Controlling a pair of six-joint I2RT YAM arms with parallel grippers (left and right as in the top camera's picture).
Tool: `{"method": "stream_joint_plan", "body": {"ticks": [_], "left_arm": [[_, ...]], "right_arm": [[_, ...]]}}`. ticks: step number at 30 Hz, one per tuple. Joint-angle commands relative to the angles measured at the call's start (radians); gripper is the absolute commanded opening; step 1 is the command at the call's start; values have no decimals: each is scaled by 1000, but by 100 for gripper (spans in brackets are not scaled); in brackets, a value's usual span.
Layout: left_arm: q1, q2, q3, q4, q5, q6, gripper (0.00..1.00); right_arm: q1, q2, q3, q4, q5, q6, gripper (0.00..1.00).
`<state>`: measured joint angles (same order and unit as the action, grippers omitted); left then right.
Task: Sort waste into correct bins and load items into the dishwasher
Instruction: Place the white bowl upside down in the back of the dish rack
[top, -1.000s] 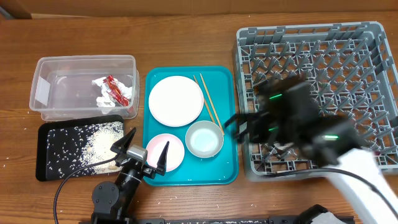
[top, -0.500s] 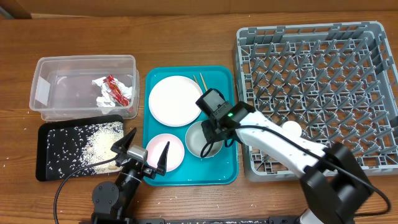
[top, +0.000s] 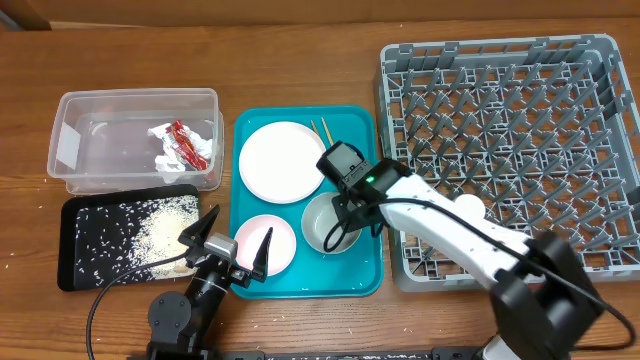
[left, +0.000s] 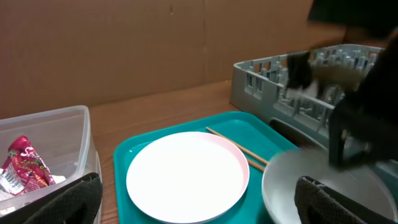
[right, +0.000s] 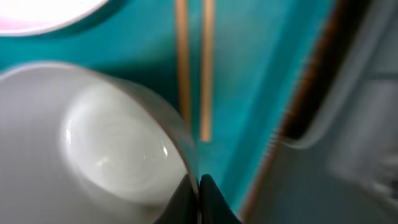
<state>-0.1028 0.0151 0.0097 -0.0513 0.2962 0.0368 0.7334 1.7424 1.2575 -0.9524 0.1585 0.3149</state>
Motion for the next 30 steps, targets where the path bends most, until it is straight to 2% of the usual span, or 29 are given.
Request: {"method": "stream_joint_plan", "body": {"ticks": [1,7,10,15,21,25,30], "left_arm": [[6,-11,-5,4,8,16,100],[6,-11,-5,4,8,16,100],[6,-11,-5,4,8,16,100],[6,-10,-5,4,8,16,100],[6,-11,-5,4,8,16,100],[6,-11,-5,4,8,16,100],[6,-11,-5,4,8,16,100]], "right_arm": [[-5,-178,80,-31,237,64,4],[-64,-377,81,-98,944,248,4],[-162,-376,79,-61,1145,247,4],[-394,-328,79,-23,1121,247,4],[-628,-181,79,7,1070,230,4],[-674,-106,79,3,1067,227,4],[-664,-14,79,-3,1025,181,4]]}}
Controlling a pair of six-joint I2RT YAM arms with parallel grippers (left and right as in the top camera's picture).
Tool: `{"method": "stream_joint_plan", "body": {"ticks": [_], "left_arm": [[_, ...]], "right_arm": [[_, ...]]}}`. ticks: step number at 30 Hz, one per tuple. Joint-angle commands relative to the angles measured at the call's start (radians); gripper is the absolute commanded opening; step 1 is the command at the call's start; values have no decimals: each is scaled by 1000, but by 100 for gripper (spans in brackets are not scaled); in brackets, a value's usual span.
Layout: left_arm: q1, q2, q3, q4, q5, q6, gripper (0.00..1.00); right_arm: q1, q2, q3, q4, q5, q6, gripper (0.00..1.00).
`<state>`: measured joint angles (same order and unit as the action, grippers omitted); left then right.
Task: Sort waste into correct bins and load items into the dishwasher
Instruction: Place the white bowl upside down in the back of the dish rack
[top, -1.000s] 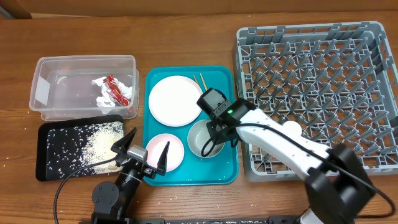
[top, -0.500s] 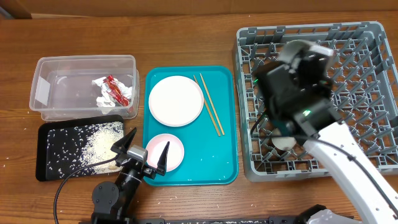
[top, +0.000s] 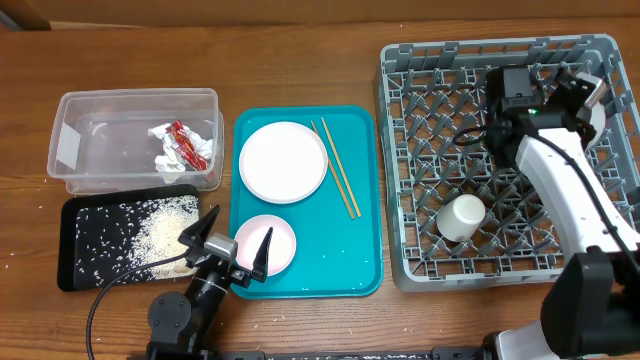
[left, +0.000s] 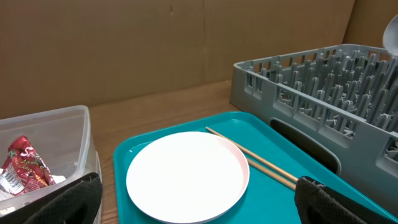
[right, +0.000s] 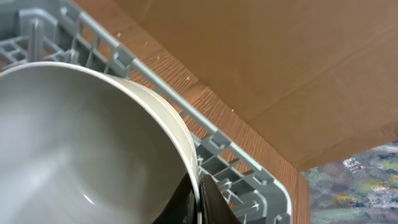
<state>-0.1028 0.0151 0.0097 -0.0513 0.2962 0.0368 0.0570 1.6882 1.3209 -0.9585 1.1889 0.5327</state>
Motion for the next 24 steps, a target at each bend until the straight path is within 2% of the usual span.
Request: {"method": "stream_joint_plan", "body": {"ticks": [1,5,24], "left_arm": [[6,-11,-5,4,8,16,100],[6,-11,-5,4,8,16,100],[6,-11,-5,4,8,16,100]], "right_arm": [[14,59,15,1,-5,-49,4],[43,103,14,-56,-32,-50,4],[237,104,14,-204,-47,-46,6]]}}
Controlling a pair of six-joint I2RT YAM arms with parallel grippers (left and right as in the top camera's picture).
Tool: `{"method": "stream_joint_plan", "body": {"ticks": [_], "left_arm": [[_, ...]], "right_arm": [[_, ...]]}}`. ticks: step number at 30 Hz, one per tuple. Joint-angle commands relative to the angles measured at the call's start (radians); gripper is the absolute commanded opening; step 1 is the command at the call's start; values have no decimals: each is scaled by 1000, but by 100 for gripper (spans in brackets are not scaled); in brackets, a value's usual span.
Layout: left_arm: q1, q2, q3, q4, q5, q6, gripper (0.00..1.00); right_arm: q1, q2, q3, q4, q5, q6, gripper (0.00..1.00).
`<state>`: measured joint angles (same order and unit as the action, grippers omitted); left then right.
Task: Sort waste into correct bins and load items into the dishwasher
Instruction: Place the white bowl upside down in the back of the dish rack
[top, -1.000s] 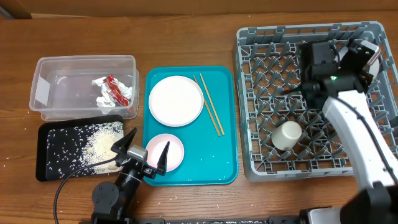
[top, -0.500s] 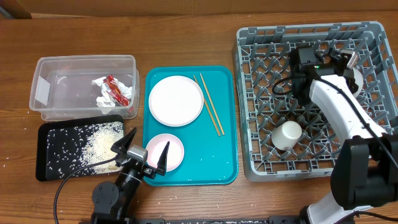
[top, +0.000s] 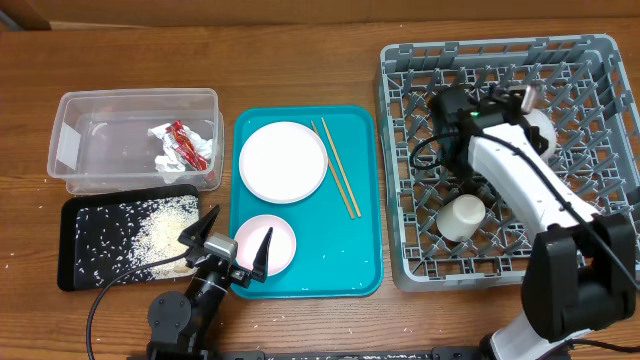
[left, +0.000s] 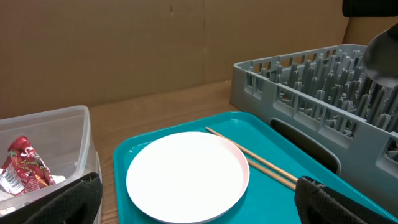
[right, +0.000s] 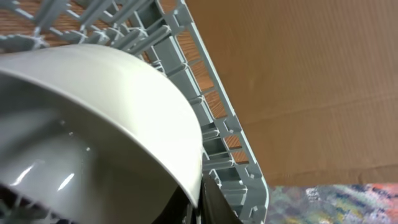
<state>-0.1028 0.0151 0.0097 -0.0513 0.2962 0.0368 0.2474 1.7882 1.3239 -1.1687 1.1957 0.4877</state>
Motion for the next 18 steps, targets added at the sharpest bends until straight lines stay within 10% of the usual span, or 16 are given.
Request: {"method": "stream_joint_plan", "body": {"ticks": [1,18], "left_arm": [[6,-11,-5,4,8,16,100],[6,-10,-5,4,8,16,100]], "right_arm": [[56,4,11,6,-54,13,5],[-58,4,14,249,11,-169,4]]}}
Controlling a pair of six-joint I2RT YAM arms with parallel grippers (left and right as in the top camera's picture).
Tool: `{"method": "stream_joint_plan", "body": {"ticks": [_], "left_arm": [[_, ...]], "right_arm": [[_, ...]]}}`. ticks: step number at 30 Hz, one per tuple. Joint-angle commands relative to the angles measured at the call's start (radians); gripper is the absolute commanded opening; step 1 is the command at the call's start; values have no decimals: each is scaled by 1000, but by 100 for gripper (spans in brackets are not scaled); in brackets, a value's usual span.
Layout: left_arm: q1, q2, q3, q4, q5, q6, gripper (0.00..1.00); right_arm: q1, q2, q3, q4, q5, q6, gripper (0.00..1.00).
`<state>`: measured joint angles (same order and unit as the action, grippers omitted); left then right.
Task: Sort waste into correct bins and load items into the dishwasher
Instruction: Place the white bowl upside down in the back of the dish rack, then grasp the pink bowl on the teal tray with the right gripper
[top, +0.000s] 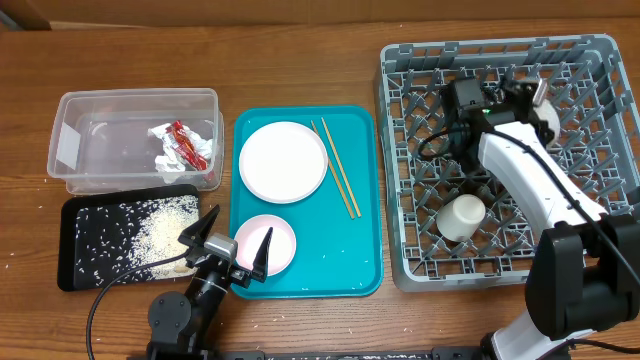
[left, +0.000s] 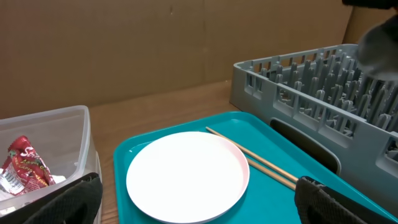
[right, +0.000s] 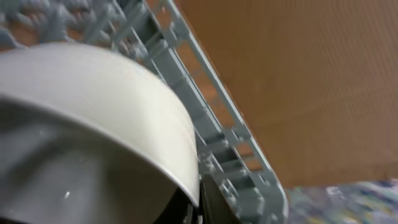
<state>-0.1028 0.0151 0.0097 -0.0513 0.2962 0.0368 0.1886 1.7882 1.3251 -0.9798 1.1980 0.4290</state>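
Note:
My right gripper is shut on the rim of a grey-white bowl, tilted on edge among the pegs at the back right of the grey dish rack. In the right wrist view the bowl fills the left, its rim pinched in my right gripper. A white cup lies in the rack. On the teal tray are a large white plate, a small pink plate and chopsticks. My left gripper stands open and empty at the tray's front left corner.
A clear bin holding a red wrapper and crumpled paper stands at the left. A black tray with spilled rice lies in front of it. The left wrist view shows the plate, chopsticks and rack wall.
My right gripper has shifted a little toward the rack's right side with the bowl still in it. The left arm and the tray's items are unchanged.
My right gripper was shut on the bowl's rim on the teal tray. Then it held the bowl above the rack's far right corner. Then the bowl was down among the pegs at the back right, and it is still held there.

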Motion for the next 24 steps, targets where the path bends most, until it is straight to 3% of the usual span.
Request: {"method": "stream_joint_plan", "body": {"ticks": [1,3,7,12,16,20,24], "left_arm": [[6,-10,-5,4,8,16,100],[6,-10,-5,4,8,16,100],[6,-11,-5,4,8,16,100],[6,-11,-5,4,8,16,100],[6,-11,-5,4,8,16,100],[6,-10,-5,4,8,16,100],[6,-11,-5,4,8,16,100]], "right_arm": [[1,4,13,115,31,-169,4],[1,4,13,172,39,-256,4],[-1,4,9,139,38,-248,4],[-1,4,4,-47,-72,-82,4],[40,4,4,-137,-107,-31,4],[75,4,6,-176,-272,-30,11],[117,-9,16,-251,-466,139,16]]}}
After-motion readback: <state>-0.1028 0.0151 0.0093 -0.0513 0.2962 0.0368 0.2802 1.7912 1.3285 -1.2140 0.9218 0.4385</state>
